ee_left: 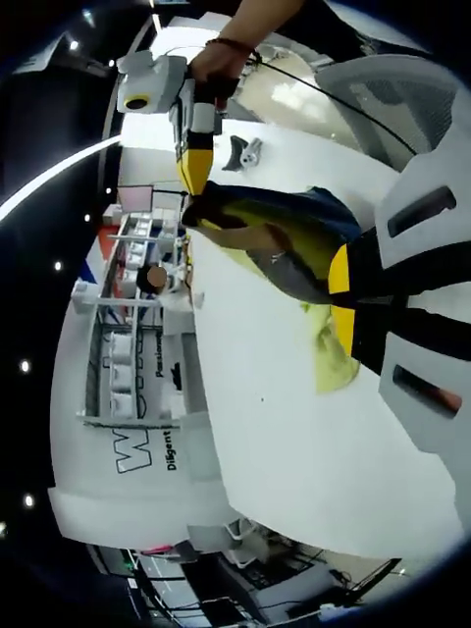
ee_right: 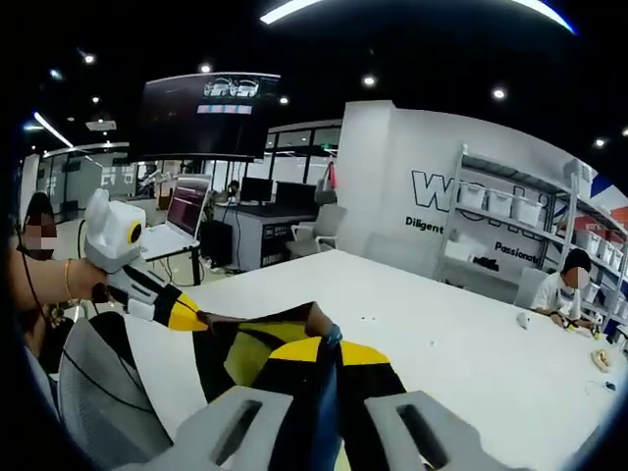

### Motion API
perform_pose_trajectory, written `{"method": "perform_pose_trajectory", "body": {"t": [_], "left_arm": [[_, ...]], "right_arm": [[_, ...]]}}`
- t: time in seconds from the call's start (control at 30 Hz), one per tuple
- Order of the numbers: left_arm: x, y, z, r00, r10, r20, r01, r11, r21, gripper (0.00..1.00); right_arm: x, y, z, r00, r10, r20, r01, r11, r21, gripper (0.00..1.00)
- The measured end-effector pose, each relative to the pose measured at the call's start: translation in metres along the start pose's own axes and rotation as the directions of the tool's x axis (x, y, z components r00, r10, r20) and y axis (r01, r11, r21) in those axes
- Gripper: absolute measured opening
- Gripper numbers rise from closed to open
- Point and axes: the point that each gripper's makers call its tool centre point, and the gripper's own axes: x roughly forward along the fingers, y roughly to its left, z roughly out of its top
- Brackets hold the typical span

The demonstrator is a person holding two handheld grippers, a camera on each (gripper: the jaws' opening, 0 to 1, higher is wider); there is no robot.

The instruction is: Fold the garment on the visible template until the final outline fits inside the template.

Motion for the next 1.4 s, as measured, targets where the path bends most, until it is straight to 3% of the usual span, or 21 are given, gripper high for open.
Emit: {"method": "perform_pose_trajectory", "body": {"t": [0.17,0.3,0.7,0.93,1.0,1.17,1.27,1.33,1.4], "left_arm": [[-0.015,0.002,0.019,1.000,0.011,0.020,-0.012,1.000,0.028,0.03],[-0.030,0.001,0.039,0.997,0.012,0.074,-0.015,0.999,0.041,0.03],[-0.055,0.003,0.070,0.989,0.054,0.137,-0.066,0.994,0.087,0.03],[-0.068,0.004,0.082,0.983,0.082,0.166,-0.098,0.991,0.089,0.03],[-0.076,0.004,0.097,0.971,0.092,0.222,-0.124,0.983,0.136,0.03],[-0.086,0.008,0.115,0.964,0.112,0.240,-0.147,0.980,0.136,0.03],[-0.090,0.009,0.128,0.961,0.123,0.249,-0.170,0.970,0.176,0.03],[-0.092,0.014,0.132,0.956,0.162,0.244,-0.217,0.951,0.220,0.03],[-0.088,0.014,0.137,0.956,0.165,0.241,-0.222,0.948,0.229,0.03]], "right_arm": [[-0.008,-0.002,0.011,0.999,-0.003,0.037,0.004,1.000,-0.004,0.00],[-0.016,-0.004,0.022,0.997,0.002,0.079,-0.001,1.000,-0.016,0.00],[-0.039,0.004,0.058,0.982,0.027,0.187,-0.022,0.999,-0.026,0.00],[-0.049,0.009,0.070,0.979,0.045,0.197,-0.036,0.998,-0.052,0.00],[-0.054,0.010,0.079,0.974,0.052,0.221,-0.040,0.998,-0.057,0.00],[-0.058,0.013,0.093,0.969,0.068,0.238,-0.052,0.996,-0.071,0.00],[-0.058,0.013,0.097,0.968,0.071,0.240,-0.051,0.995,-0.086,0.00],[-0.057,0.014,0.098,0.968,0.075,0.241,-0.054,0.994,-0.093,0.00],[-0.054,0.013,0.100,0.965,0.085,0.246,-0.064,0.994,-0.093,0.00]]}}
